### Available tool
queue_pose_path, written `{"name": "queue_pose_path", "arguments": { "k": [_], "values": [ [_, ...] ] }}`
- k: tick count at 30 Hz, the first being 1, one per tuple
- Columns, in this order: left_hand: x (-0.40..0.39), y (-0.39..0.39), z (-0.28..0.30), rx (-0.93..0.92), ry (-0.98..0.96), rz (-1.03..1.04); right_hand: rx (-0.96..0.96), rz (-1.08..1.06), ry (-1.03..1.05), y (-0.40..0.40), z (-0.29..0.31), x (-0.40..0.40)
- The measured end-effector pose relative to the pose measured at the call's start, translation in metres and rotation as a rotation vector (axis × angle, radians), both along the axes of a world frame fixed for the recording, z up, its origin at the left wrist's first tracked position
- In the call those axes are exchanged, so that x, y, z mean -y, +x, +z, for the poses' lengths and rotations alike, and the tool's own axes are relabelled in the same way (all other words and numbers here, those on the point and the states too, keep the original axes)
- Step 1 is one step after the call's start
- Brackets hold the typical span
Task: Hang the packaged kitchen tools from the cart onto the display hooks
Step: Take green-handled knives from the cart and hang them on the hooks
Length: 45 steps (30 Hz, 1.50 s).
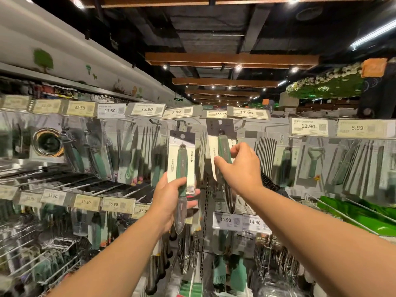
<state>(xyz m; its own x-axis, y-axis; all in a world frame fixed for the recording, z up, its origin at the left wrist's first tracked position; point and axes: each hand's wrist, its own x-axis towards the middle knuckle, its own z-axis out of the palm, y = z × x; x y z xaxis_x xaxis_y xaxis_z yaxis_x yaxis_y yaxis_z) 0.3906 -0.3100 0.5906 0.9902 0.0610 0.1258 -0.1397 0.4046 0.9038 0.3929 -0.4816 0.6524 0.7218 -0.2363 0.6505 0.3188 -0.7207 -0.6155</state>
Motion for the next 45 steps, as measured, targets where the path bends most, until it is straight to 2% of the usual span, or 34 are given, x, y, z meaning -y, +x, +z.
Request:
{"name": "queue_pose_path", "arguments": {
  "k": [9,14,18,24,28,30,34,38,45],
  "values": [
    [-0.008,0.007,-0.002,0.046,0.054,-0.020,-0.126,-0.038,-0.036,0.033,0.003,-0.005],
    [-0.009,0.018,-0.001,0.072,0.014,-0.043,-0.292,0.050,0.135,0.066,0.008,0.003],
    [-0.012,0.029,0.000,0.096,0.017,-0.056,-0.341,0.059,0.209,0.084,0.009,0.012],
    [-0.012,0.041,-0.003,0.075,0.069,-0.033,-0.335,0.080,0.134,0.083,0.002,0.014],
    [-0.001,0.037,-0.006,0.090,0.165,0.012,-0.149,0.031,-0.051,0.061,-0.005,0.004],
    [0.004,0.032,-0.003,0.102,0.190,0.009,-0.063,0.145,-0.054,0.043,-0.006,-0.006],
    [0.016,0.022,0.003,0.144,0.271,0.015,-0.048,0.334,-0.044,0.016,-0.013,-0.020],
    [0.026,0.012,0.004,0.189,0.352,-0.019,-0.051,0.307,-0.034,0.006,-0.018,-0.018],
    [0.014,0.003,0.006,0.228,0.682,0.051,-0.047,0.221,-0.022,-0.005,-0.014,0.002]
  ]
}}
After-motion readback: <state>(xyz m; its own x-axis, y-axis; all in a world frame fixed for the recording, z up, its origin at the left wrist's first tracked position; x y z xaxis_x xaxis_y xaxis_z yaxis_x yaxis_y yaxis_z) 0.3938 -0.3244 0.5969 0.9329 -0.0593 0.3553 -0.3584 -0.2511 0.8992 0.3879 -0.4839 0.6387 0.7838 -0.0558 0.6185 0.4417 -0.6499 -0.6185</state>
